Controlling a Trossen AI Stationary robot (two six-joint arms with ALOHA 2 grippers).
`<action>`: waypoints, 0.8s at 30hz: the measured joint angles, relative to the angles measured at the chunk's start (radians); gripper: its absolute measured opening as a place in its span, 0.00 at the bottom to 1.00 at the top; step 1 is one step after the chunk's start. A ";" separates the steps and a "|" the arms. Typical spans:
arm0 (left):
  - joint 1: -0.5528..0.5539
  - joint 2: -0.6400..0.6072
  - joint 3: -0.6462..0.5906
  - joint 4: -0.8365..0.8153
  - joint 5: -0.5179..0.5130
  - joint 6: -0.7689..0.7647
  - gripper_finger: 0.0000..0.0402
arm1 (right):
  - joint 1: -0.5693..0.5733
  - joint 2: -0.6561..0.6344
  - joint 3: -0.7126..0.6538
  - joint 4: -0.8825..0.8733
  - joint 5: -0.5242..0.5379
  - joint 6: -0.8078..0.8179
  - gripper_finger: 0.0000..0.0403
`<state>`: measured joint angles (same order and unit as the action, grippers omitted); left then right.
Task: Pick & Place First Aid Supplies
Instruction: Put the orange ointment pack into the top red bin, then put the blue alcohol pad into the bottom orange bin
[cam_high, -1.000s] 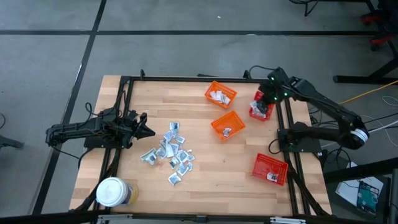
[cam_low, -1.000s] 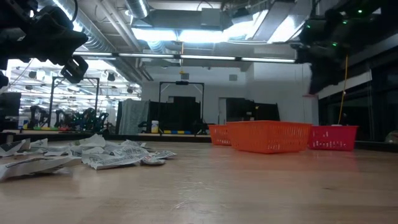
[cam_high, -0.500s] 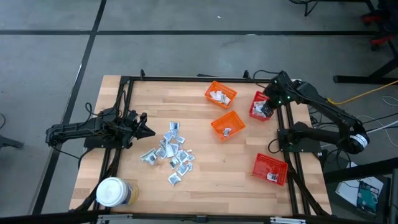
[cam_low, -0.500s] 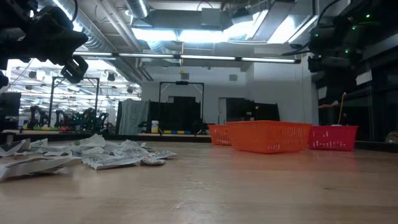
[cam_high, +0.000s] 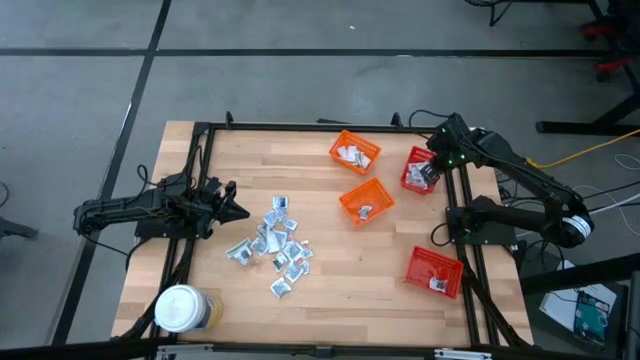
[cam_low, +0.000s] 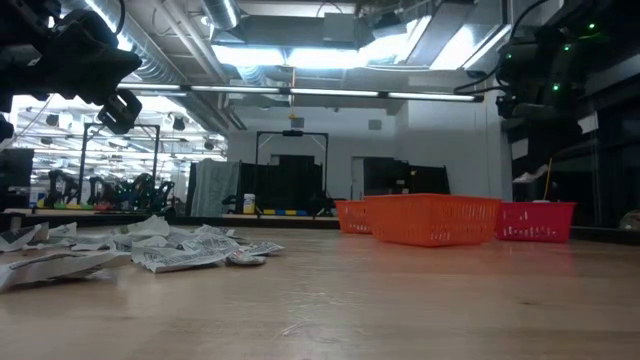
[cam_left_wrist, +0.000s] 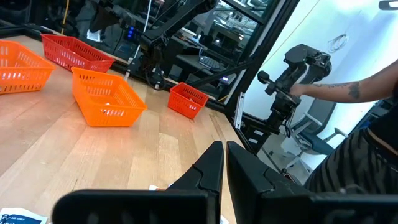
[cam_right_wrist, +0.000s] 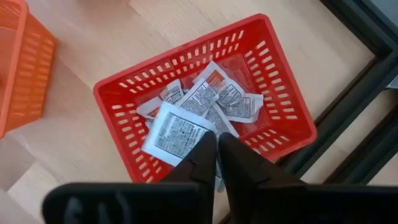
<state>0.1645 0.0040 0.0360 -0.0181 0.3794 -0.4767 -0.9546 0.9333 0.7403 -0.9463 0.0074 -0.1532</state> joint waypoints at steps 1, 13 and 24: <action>0.000 0.000 0.000 0.000 0.000 0.000 0.04 | 0.000 0.000 0.000 0.003 0.000 0.000 0.08; 0.000 0.000 0.000 0.000 0.000 0.000 0.04 | 0.000 0.000 0.000 0.006 0.001 -0.004 0.33; 0.000 0.000 0.000 0.000 0.000 0.000 0.04 | 0.000 0.000 0.001 0.006 0.000 -0.009 0.54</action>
<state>0.1646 0.0040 0.0357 -0.0181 0.3798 -0.4767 -0.9546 0.9337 0.7410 -0.9405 0.0078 -0.1619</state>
